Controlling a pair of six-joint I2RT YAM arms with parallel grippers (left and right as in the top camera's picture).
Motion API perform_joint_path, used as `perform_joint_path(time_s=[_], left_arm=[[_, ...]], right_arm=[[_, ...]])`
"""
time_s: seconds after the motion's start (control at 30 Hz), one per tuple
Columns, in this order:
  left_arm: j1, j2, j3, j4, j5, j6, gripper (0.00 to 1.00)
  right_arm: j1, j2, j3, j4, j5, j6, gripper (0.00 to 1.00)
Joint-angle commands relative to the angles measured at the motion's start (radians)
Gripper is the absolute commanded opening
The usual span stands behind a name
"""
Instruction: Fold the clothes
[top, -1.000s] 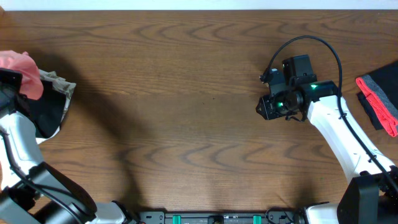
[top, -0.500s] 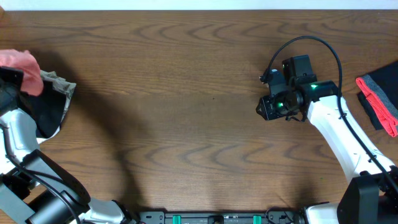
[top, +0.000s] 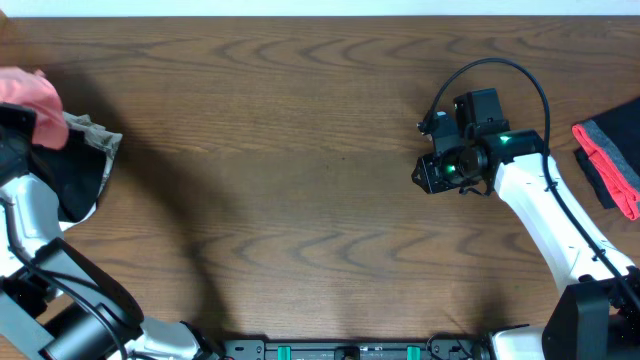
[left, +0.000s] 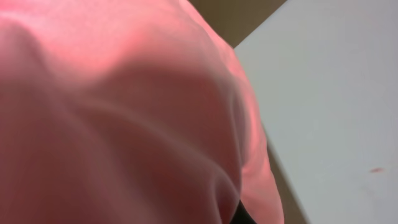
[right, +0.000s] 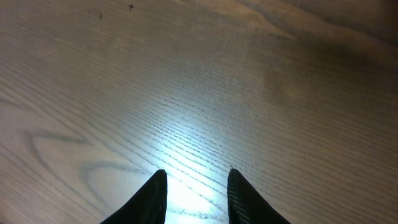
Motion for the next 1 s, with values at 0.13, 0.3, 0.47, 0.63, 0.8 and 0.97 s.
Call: perform_joint_path(time_s=[0.13,0.3,0.47,0.63,0.8,0.97], left_arm=[[0.007,0.061,0.010,-0.142,-0.016,0.007,0.06],[0.007,0.030,0.010,-0.243,-0.012,0.017,0.06],[0.008,-0.016,0.010,-0.312,-0.012,0.017,0.17],[0.008,-0.066,0.010,-0.341,0.025,0.017,0.61],[0.008,-0.130,0.010,-0.376,0.076,0.016,0.71],[0.008,-0.203,0.010,-0.513,0.078,0.010,0.72]], right_arm=[[-0.003,0.001,0.003,-0.017,0.001,-0.017,0.31],[-0.004,0.001,0.003,-0.015,0.002,-0.018,0.31],[-0.004,0.001,0.003,-0.016,0.004,-0.024,0.31],[-0.004,0.001,0.003,-0.013,0.004,-0.024,0.31],[-0.004,0.001,0.003,-0.012,0.004,-0.024,0.31],[-0.004,0.001,0.003,-0.011,0.005,-0.025,0.31]])
